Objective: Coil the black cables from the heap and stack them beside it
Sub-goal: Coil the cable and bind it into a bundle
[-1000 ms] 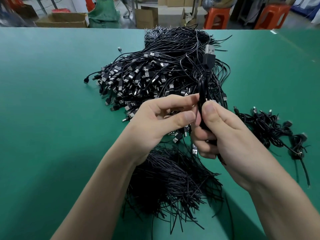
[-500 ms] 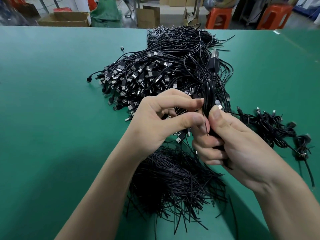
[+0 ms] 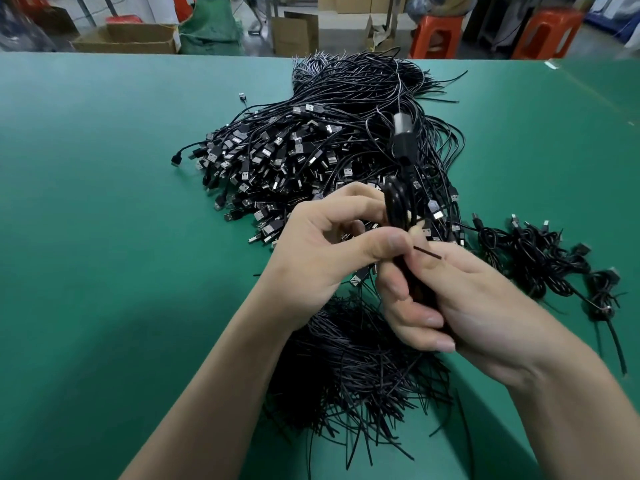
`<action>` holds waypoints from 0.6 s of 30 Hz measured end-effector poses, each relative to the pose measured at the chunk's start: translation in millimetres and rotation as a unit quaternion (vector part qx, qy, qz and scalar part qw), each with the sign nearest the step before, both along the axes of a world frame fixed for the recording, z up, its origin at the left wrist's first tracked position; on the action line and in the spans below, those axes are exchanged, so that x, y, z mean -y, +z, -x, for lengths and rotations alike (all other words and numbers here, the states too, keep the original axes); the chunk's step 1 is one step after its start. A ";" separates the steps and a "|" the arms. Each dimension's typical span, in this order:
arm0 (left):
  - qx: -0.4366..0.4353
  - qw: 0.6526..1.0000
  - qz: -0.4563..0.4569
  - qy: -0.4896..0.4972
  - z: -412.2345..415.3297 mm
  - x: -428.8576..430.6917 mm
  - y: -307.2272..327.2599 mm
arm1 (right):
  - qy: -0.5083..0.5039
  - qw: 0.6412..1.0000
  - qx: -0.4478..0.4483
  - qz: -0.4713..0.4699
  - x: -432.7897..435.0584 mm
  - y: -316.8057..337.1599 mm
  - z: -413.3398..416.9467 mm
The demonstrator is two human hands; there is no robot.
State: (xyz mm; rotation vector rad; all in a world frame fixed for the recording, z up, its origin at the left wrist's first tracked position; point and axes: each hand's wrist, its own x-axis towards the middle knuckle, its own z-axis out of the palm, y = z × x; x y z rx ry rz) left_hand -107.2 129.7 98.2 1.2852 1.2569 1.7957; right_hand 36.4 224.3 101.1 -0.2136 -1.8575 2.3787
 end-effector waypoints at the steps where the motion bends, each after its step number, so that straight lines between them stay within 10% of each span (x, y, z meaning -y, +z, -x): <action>1: 0.024 1.000 0.001 -0.007 -1.2 -0.4 -0.5 | 0.006 1.000 0.008 0.007 0.4 -0.5 0.4; 12: 0.063 0.996 -0.020 0.067 -17.7 -5.4 -5.5 | 0.135 0.967 -0.040 0.212 -4.5 -2.1 4.2; 18: 0.025 0.994 0.008 0.106 -21.7 -4.0 -2.4 | 0.060 0.990 -0.011 0.124 2.0 3.1 4.4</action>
